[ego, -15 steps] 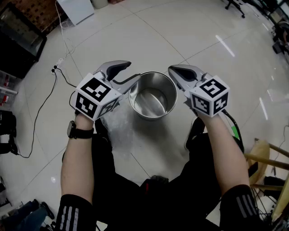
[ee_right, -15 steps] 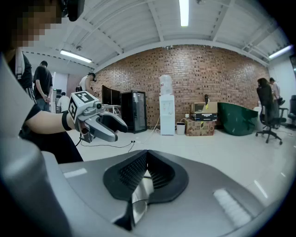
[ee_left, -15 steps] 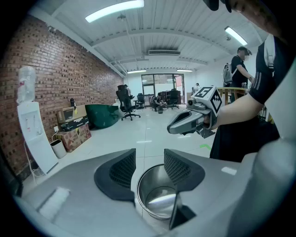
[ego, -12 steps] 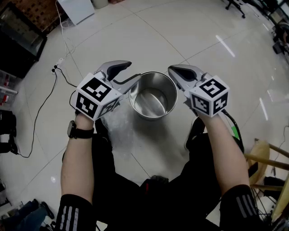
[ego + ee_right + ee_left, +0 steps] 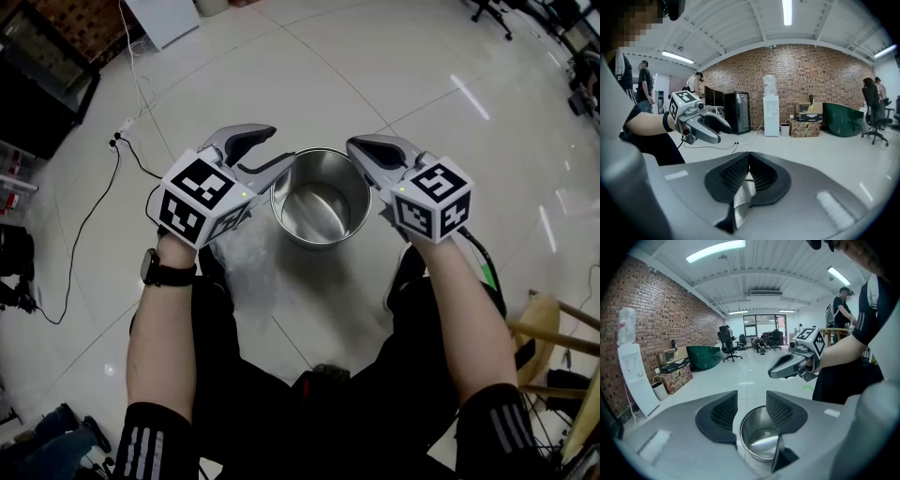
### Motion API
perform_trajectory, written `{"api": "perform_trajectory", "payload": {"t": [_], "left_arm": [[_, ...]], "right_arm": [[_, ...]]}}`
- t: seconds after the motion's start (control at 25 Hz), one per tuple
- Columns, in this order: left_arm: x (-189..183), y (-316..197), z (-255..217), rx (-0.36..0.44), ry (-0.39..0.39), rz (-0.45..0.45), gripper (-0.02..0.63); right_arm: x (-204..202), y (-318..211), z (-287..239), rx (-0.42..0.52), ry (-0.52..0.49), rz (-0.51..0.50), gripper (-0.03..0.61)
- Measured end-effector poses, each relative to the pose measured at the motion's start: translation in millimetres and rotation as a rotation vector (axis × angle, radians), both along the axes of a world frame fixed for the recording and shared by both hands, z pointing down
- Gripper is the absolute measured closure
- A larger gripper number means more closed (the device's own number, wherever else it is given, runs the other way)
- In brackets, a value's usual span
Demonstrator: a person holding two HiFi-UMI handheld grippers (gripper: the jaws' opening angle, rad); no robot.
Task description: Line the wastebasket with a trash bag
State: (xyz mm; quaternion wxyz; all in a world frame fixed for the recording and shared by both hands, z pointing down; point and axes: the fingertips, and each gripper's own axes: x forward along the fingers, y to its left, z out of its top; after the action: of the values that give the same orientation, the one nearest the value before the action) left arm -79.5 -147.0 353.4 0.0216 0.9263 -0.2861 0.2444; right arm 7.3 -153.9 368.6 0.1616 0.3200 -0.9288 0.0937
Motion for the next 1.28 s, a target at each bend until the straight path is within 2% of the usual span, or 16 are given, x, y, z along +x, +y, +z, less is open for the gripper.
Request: {"api": "perform_trajectory", "payload": {"t": [0.68,1.28], "left_arm": [[-8,1,-5,0.009,-0.004,-0.008,0.430],[-40,4,-10,0.035,-0.013,-0.039,0.429]], "right_arm": [[-43,12,3,0.002,-0.004,-0.093,0.569],[-89,33,30,-0.011,0.064,-0.201,0.491]]}}
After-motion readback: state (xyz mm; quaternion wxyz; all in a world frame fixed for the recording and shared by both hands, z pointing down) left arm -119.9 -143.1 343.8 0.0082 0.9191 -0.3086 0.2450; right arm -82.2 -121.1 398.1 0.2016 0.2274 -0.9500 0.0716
